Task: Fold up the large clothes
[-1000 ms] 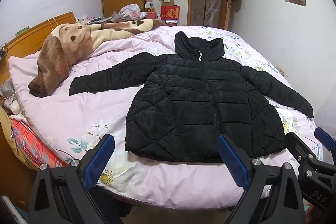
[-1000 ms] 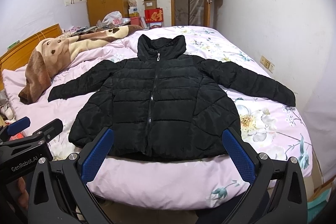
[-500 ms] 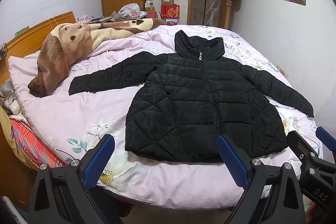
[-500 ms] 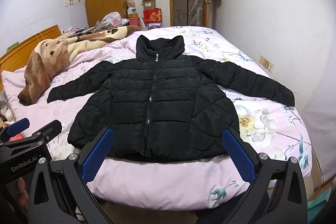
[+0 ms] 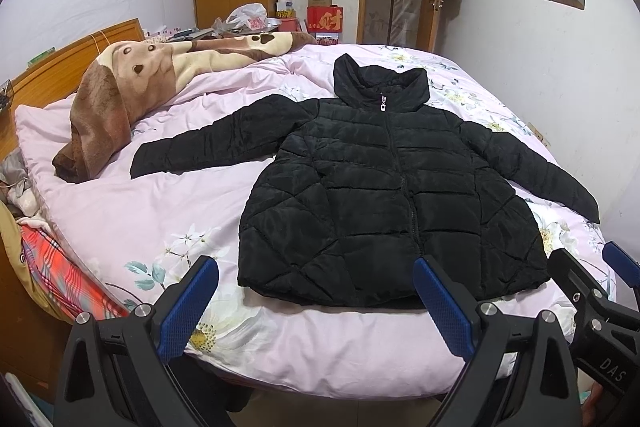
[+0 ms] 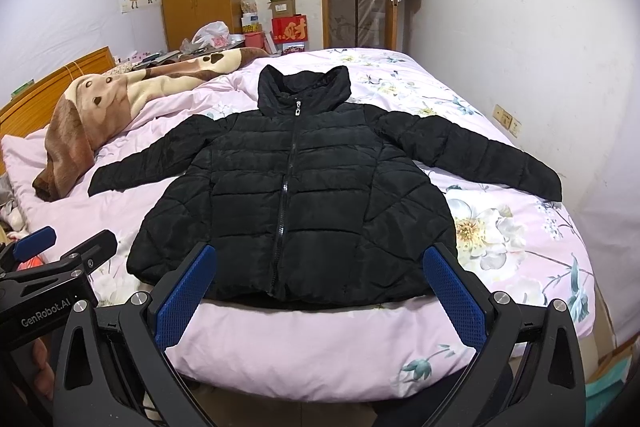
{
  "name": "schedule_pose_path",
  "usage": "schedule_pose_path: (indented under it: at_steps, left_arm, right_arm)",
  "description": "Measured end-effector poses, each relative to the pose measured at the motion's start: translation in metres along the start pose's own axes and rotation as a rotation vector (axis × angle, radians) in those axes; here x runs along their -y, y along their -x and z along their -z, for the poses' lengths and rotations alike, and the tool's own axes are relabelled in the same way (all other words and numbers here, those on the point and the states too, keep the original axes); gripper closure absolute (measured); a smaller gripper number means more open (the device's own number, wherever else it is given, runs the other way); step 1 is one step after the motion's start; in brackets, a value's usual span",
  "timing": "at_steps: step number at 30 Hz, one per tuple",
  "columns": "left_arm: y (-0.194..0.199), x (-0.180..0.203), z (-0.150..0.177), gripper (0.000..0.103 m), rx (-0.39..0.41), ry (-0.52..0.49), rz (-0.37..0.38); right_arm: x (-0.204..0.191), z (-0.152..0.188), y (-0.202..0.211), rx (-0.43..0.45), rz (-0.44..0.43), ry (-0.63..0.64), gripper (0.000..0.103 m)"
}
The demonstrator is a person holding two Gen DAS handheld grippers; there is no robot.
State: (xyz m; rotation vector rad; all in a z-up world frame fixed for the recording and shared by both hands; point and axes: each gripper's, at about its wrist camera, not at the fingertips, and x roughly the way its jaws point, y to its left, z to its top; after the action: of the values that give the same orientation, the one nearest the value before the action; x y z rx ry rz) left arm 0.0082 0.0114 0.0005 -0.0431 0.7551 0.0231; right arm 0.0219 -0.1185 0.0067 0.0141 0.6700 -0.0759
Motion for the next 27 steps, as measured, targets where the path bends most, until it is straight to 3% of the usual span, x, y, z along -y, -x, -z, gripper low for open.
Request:
schedule_pose_path:
  at_steps: [15,23,27]
  left_arm:
    - [-0.027,-0.012,-0.008,0.004,-0.042,0.011,-0.001]
    - [-0.076,-0.038,-0.032,0.004,-0.096,0.045,-0.024]
    - [-0.108,-0.064,-0.05,0.004,-0.092,0.075,-0.022]
  right_arm:
    - [0.002,-0.001,-0.026,-0.021,0.012,-0.003,0.0]
    - [-0.008,-0.019,-0.062,-0.038,0.001,0.004,0.0]
    - [-0.015,-0.031,-0.089,-0.033,-0.063,0.008,0.0]
